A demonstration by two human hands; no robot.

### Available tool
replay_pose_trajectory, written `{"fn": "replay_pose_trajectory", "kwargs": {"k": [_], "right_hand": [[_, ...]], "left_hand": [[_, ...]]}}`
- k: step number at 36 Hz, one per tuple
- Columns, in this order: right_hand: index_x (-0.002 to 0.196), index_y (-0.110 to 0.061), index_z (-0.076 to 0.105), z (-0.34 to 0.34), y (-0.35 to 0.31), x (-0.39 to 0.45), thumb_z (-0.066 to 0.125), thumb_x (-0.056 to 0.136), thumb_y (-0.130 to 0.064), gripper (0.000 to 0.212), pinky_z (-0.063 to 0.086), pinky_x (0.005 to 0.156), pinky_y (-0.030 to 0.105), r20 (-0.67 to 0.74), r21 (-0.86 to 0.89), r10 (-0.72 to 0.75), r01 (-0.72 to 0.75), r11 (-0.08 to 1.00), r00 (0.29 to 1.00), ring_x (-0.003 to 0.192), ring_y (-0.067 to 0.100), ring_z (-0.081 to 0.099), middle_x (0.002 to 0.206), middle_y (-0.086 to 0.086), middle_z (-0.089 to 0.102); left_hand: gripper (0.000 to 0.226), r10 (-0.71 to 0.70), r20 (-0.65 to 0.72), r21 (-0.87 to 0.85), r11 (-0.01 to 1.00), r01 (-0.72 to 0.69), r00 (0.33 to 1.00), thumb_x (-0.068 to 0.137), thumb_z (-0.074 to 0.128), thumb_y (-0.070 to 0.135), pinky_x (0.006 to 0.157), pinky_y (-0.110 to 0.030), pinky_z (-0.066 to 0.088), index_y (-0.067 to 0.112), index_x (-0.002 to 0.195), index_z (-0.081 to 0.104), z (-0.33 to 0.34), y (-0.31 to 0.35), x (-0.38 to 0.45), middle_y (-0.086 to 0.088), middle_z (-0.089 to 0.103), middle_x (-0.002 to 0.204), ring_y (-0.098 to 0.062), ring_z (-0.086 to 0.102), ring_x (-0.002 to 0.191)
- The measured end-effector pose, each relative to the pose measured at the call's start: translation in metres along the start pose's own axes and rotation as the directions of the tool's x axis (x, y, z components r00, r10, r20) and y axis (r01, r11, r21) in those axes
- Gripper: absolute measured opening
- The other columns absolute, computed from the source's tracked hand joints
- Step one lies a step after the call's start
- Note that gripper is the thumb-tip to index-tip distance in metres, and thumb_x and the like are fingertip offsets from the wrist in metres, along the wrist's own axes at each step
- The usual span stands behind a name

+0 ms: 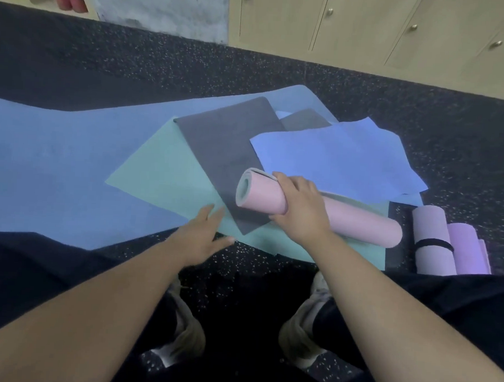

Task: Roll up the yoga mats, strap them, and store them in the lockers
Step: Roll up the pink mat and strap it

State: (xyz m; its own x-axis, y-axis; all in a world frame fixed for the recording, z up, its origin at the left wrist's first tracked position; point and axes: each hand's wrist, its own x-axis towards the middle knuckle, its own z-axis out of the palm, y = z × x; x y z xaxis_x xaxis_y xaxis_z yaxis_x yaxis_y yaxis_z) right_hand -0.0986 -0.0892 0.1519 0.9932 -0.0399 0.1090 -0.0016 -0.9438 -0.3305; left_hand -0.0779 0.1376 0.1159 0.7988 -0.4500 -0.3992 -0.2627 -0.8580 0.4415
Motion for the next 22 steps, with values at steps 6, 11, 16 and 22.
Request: {"fn": "replay_pose_trajectory", "kwargs": {"k": [6,11,16,22], "right_hand": [[0.148,-0.024,0.034,0.035,0.021,-0.016,0.076,0.078,-0.031,0.082,0.029,0.107,0.039,0.095,-0.038,0.039,-0.035,0.999,0.995,0.121,0.03,0.04,0.132,0.008,0.047],[0.149,-0.025,0.032,0.055,0.022,-0.019,0.076,0.078,-0.028,0.083,0.026,0.113,0.046,0.138,-0.058,0.033,-0.025,0.998,0.99,0.125,0.029,0.038,0.134,0.006,0.045],[0.151,-0.028,0.027,0.064,0.023,-0.02,0.07,0.081,-0.025,0.082,0.02,0.116,0.044,0.193,-0.074,0.036,-0.022,0.997,0.981,0.13,0.026,0.033,0.14,0.003,0.04],[0.152,-0.03,0.025,0.069,0.023,-0.02,0.072,0.081,-0.03,0.085,0.019,0.117,0.044,0.22,-0.078,0.031,-0.014,0.997,0.975,0.131,0.025,0.03,0.141,0.002,0.039]], "left_hand": [[0.064,-0.193,0.171,-0.028,0.979,0.201,0.966,0.096,0.039,0.058,0.117,-0.044,0.023,0.039,0.152,0.015,0.061,-0.045,0.013,-0.011,0.006,0.161,-0.029,0.018,0.147],[0.044,-0.172,0.246,0.089,0.984,0.155,0.954,0.1,0.036,0.046,0.114,-0.042,0.026,0.042,0.144,0.036,0.095,-0.064,0.019,-0.002,0.038,0.151,-0.026,0.028,0.141],[0.037,-0.196,0.374,0.162,0.976,0.144,0.906,0.103,0.03,0.043,0.116,-0.052,0.009,0.043,0.137,0.046,0.104,-0.048,0.021,0.01,0.038,0.151,-0.027,0.019,0.146],[0.032,-0.183,0.445,0.165,0.979,0.121,0.877,0.103,0.034,0.039,0.115,-0.056,0.009,0.04,0.129,0.053,0.111,-0.041,0.02,0.007,0.047,0.144,-0.027,0.029,0.14]]}}
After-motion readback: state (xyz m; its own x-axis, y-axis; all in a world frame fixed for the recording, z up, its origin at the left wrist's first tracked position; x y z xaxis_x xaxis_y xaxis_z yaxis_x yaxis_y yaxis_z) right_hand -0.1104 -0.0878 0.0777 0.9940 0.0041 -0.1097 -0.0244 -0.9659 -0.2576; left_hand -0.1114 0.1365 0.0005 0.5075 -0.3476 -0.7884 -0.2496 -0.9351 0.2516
